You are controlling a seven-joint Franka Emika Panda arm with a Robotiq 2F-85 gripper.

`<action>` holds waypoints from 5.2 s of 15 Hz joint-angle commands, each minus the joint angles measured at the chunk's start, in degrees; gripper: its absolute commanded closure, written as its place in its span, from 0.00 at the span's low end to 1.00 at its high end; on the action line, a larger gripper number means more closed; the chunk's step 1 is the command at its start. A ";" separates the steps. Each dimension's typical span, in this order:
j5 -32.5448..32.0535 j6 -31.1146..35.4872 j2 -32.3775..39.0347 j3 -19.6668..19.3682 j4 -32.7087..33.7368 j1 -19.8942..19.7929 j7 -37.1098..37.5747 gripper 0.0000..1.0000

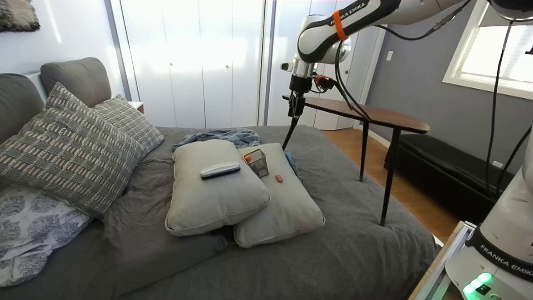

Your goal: Pick up the silver object and put it in the gray pen holder

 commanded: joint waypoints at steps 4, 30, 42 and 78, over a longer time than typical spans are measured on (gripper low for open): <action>0.12 -3.26 3.59 1.20 3.83 1.75 -3.04 0.00; -5.50 -9.03 39.71 4.35 41.96 10.82 -11.76 0.00; -6.05 -2.69 44.95 3.38 45.21 13.32 -0.39 0.00; -60.21 -52.14 46.19 -9.62 55.01 23.76 10.87 0.57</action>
